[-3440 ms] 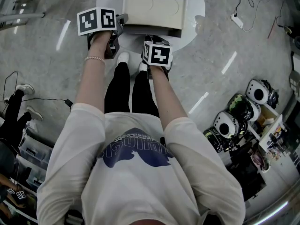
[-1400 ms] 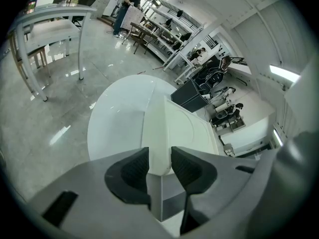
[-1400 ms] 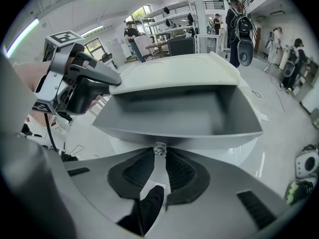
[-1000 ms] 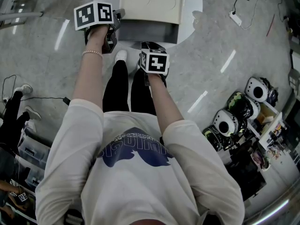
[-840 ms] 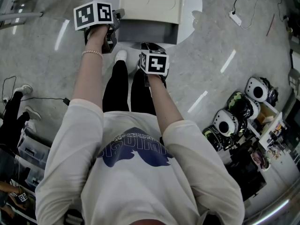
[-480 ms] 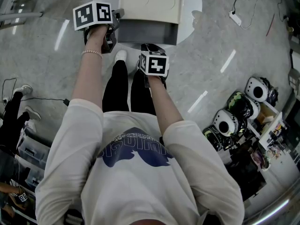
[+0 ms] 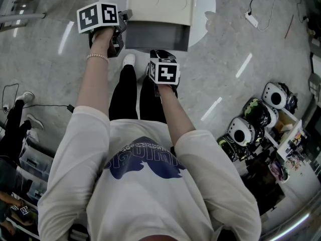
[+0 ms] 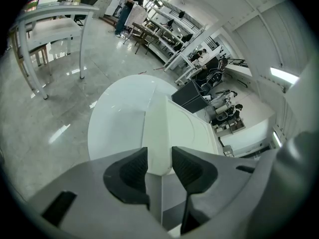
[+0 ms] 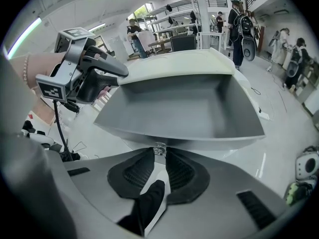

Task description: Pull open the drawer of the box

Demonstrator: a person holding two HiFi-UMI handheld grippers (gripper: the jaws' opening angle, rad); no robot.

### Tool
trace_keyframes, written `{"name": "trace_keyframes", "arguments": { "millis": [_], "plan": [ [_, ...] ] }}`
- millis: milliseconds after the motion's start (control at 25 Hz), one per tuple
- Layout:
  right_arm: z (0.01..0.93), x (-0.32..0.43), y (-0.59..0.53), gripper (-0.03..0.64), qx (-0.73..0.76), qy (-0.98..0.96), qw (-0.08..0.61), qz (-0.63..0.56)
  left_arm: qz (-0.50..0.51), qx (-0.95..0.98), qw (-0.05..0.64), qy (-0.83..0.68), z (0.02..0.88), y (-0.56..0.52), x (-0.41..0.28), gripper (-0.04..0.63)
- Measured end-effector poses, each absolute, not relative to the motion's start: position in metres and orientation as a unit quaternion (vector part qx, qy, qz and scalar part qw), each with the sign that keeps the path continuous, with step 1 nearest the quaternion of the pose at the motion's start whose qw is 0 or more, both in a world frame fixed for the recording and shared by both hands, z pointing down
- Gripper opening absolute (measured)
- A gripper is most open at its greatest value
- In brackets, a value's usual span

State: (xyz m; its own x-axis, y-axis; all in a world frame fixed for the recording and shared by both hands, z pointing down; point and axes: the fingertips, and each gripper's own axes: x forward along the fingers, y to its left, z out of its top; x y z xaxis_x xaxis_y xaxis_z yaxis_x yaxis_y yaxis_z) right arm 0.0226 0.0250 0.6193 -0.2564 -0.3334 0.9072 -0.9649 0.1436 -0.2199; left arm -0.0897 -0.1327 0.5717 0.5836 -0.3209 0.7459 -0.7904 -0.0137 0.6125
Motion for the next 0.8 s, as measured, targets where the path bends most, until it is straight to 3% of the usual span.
{"name": "trace_keyframes", "arguments": {
  "millis": [800],
  "plan": [
    [0.63,0.024,0.037,0.067,0.482,-0.662,0.377,0.433,0.202,0.682,0.574,-0.405,0.573,-0.133,-0.089,0.141]
  ]
}}
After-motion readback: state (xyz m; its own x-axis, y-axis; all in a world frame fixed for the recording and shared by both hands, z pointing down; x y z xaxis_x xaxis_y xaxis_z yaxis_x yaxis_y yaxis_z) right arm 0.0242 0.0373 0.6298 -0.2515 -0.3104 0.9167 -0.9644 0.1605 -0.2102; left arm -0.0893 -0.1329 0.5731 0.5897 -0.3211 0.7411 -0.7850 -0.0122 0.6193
